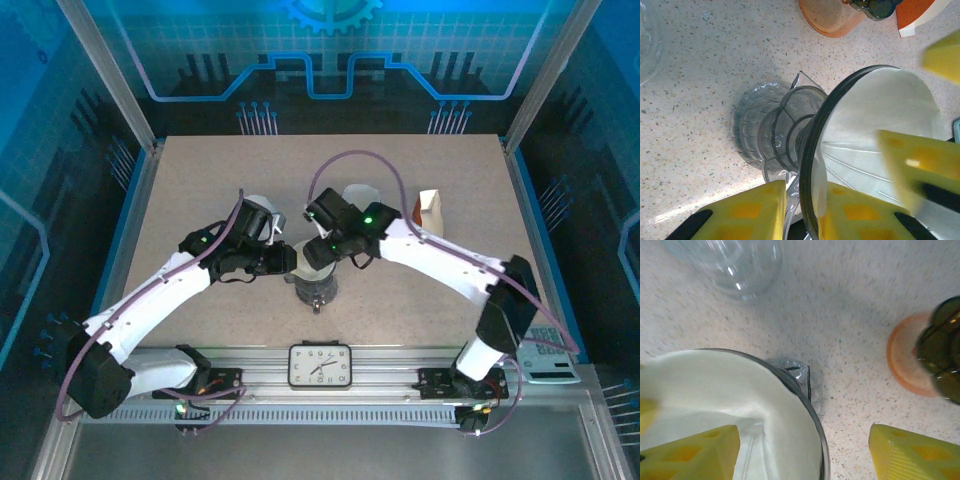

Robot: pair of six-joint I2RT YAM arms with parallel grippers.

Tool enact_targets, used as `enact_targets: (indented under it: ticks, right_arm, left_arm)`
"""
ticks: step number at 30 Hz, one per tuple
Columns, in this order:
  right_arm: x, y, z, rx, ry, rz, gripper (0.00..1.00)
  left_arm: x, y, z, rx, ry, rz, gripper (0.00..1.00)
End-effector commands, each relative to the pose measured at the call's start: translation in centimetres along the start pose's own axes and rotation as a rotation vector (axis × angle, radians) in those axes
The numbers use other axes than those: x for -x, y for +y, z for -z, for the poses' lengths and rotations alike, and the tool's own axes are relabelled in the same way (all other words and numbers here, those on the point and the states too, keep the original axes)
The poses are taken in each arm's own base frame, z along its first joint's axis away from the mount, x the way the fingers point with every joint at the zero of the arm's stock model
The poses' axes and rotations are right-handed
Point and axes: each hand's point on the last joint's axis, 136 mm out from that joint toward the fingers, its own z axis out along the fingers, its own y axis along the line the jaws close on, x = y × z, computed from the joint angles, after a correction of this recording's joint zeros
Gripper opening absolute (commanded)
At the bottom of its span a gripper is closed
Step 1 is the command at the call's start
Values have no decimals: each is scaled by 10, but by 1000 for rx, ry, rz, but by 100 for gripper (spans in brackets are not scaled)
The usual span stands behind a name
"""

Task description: Place the coffee filter in the dripper

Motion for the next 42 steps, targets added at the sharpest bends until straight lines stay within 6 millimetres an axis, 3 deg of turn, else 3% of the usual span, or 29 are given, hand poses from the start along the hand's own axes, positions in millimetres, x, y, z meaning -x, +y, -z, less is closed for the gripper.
enact_targets:
  ticks: [1, 4, 12, 25, 29, 30, 32, 33, 36, 42]
  right_arm:
    - [19, -12, 35, -23, -139, -12, 70]
    - [22, -24, 53, -38, -199, -44, 71]
    - [14, -47, 72, -45, -251, -137, 72]
    - [10, -58, 87, -46, -288, -174, 76]
    - [11, -66, 97, -68, -318, -189, 80]
    - [11, -68, 101, -78, -333, -192, 81]
    - [10, -75, 108, -102, -362, -204, 96]
    - [9, -79, 111, -115, -380, -211, 100]
    - [5, -91, 118, -160, -421, -228, 100]
    - [-11, -116, 128, -273, -508, -269, 100]
  left_arm:
    - [-5, 5, -4, 2, 24, 16, 26]
    - [-4, 4, -3, -1, 23, 17, 26]
    - [0, 0, 3, -8, -2, 20, 38]
    - [8, -13, 24, -53, -60, 28, 53]
    - [15, -20, 42, -70, -111, 26, 63]
    - [18, -22, 48, -71, -133, 23, 67]
    - [24, -25, 62, -69, -179, 17, 77]
    - [28, -25, 70, -62, -209, 13, 84]
    - [43, -23, 95, -25, -320, -4, 99]
    - [68, -3, 147, 69, -595, -13, 99]
